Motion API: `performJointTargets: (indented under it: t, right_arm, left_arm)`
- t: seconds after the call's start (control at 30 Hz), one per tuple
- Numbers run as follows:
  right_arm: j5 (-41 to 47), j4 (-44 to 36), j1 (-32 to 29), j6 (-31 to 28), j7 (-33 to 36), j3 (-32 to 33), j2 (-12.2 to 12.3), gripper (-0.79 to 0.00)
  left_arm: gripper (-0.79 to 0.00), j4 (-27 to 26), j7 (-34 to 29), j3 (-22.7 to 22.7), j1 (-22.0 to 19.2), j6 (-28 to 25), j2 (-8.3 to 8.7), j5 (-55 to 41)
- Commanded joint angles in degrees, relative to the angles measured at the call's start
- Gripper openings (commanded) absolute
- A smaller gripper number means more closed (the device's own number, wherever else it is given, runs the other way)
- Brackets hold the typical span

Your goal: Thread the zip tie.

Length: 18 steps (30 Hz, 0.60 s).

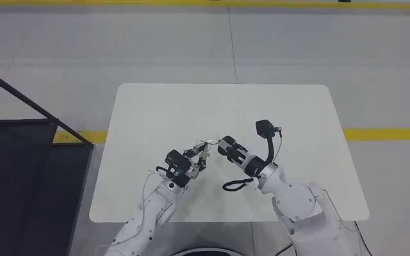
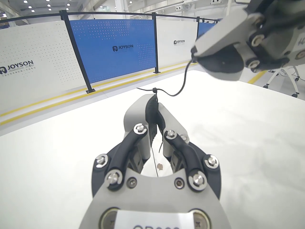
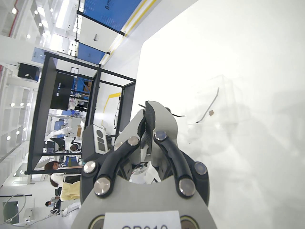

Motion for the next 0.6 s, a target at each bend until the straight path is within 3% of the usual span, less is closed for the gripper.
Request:
performJointTargets:
  t: [0.0,0.13,0.37,0.57]
  right_arm:
    - [0.9,-0.4,-1.2,-3.9,-0.4,0.8,0.1,-0.785]
    - [1.4,-0.2,-3.0,-7.7,-0.9,1.6,0.3,-0.785]
    - [0.2,1.8,-0.9,-3.6,0.7,0.4,0.1,-0.785]
    - [0.7,3.1,-0.2,-4.9,0.6,0.0,-0.1,-0.785]
  left_arm:
    - [-0.785,0.0,-0.1,0.0,0.0,-0.2,0.01,0.1]
    - [-0.785,0.1,-0.3,0.1,-0.1,-0.3,-0.04,0.1]
    - [-0.785,-0.1,0.1,0.1,-0.1,-0.2,-0.12,-0.3]
    - [-0.785,-0.1,0.5,0.0,0.0,-0.3,-0.16,-0.5]
